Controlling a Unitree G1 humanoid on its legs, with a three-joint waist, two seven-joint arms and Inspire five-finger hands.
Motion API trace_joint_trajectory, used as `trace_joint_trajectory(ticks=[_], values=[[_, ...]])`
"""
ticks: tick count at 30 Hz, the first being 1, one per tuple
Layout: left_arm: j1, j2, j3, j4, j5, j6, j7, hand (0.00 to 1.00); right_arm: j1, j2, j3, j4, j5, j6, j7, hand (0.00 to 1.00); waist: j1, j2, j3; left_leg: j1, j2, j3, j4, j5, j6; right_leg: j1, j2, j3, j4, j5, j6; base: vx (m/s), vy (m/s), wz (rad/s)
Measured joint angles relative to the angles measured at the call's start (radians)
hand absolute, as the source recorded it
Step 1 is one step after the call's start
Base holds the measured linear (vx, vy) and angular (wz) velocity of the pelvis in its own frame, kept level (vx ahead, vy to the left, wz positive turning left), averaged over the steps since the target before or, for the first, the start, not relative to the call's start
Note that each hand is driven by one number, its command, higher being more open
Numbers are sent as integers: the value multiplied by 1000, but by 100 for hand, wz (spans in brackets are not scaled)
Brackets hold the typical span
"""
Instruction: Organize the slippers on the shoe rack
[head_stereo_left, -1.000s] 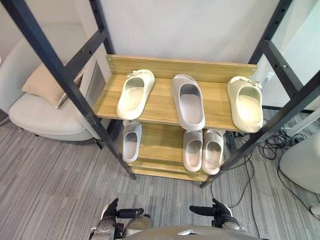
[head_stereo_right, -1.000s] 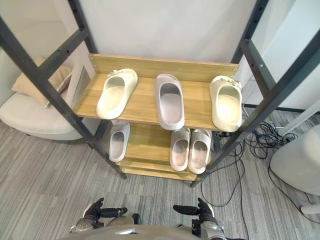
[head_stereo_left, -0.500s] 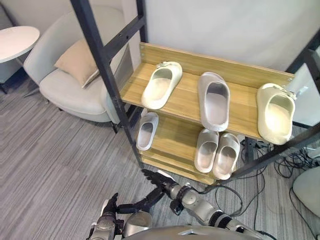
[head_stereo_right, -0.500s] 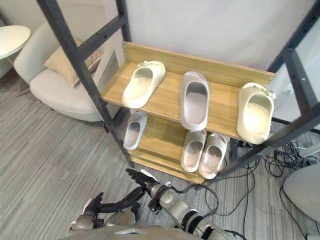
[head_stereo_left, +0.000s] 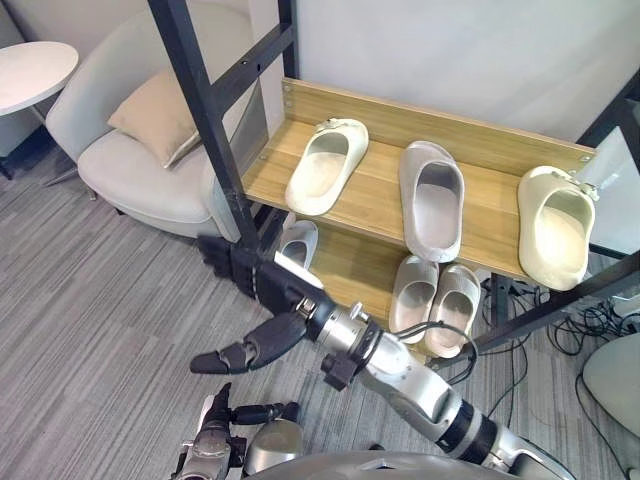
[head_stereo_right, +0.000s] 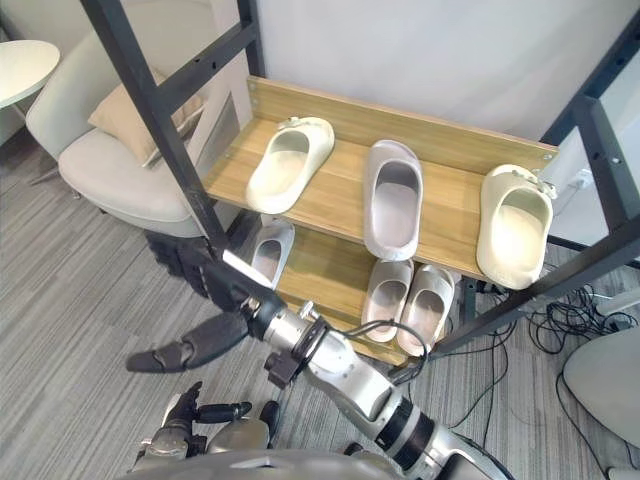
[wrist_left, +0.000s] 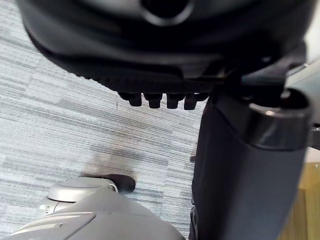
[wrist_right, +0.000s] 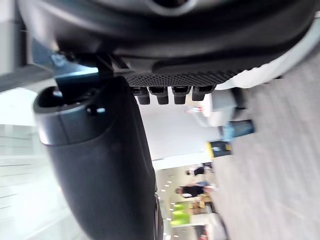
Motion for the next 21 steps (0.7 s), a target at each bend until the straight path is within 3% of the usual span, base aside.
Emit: trace_joint_trajectory(ticks=[2,8,16,21], values=[[8,0,0,0,3,0,7,100,0,3,-71,-82,5,-56,-31,100,-18,1,-1,9,1,12,1,-1,-1,-1,-2,14,6,0,1,-28,25,-17],[20,-2,-3,8,2,0,9,100,28,18,-180,-144,2,-115,-100,100,-36,11,-15,24,6,37,1,-3,-2,0,-1,39,10,4,4,-15,14,-13],[38,-6,-30,8,-1,7,1,100,53,83,-336,-144,-135,-134,-249,100,-58,33,-38,42,14,58,-3,-3,-2,4,4,63,4,12,5,-10,5,-8],[60,-6,-31,3,0,-2,-6,100,57,49,-486,-141,-323,-134,-338,100,-60,35,-47,55,15,61,-7,-2,-1,20,6,66,-5,18,8,-7,2,-3]])
